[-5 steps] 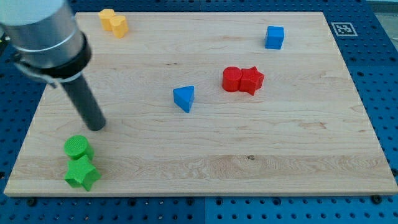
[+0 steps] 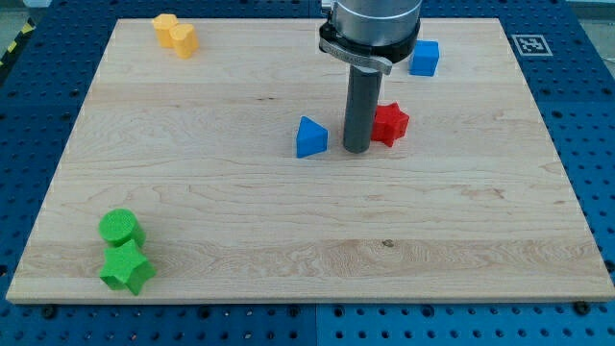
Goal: Move the blue triangle diagonal to the red blocks
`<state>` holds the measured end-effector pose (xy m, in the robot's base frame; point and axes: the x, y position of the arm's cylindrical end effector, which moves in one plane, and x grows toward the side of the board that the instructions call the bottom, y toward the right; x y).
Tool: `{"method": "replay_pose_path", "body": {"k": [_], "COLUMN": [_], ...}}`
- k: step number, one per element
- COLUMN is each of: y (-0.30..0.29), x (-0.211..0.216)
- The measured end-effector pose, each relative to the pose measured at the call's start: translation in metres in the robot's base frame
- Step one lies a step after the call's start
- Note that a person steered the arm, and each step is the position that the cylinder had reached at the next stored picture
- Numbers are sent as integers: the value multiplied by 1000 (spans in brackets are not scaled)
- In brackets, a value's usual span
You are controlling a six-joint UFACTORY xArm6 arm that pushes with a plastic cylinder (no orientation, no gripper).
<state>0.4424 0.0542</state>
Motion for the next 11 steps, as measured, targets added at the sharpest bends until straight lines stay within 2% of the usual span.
{"method": "replay_pose_path", "body": {"k": [2,3,4,5,7,10,11], "y": [-17,-57,-92,-94,-51,0,1], "x": [-10,-38,-48,-35,-12,-13,-11]}}
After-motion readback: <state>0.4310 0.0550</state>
